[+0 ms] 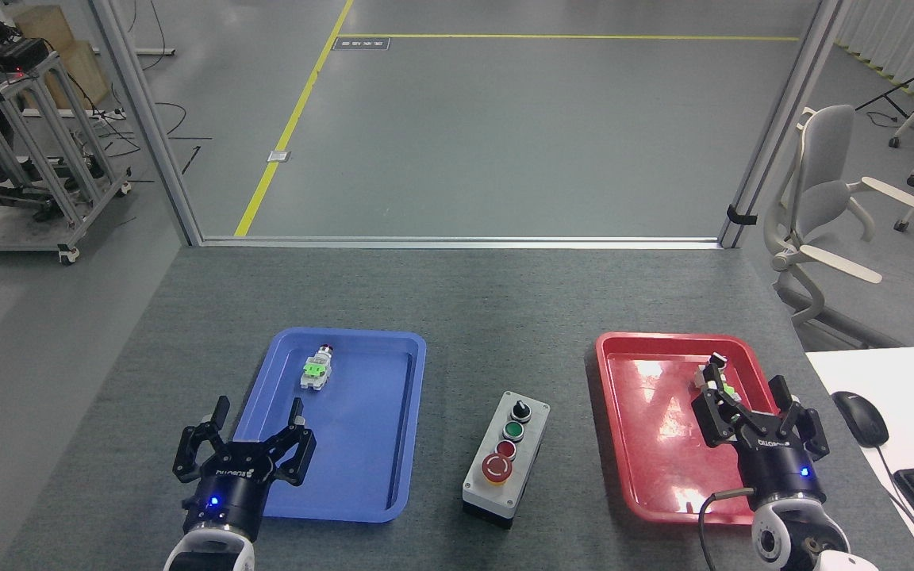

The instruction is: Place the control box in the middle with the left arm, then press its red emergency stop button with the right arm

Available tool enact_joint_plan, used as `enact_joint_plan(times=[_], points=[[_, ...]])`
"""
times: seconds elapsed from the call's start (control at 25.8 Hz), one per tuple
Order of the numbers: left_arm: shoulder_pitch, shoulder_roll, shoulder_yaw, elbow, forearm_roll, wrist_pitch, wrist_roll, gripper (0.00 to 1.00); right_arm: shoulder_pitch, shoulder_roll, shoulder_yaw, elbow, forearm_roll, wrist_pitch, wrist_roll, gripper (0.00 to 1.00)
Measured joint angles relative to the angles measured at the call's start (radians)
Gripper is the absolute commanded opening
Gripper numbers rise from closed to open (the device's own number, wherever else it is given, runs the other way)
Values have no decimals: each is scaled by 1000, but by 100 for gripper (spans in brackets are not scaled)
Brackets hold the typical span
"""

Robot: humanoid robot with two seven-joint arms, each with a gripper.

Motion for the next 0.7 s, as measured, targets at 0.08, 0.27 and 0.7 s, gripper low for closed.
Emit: enact_joint_plan(times=[0.08,0.27,0.7], points=[[-2,4,6,7,-1,-9,0,100,0,0,0,0,0,0,0,100],[-8,11,15,16,-1,-53,1,100,0,1,0,0,0,0,0,100],[-6,23,38,24,2,-100,0,100,0,1,0,0,0,1,-1,100]])
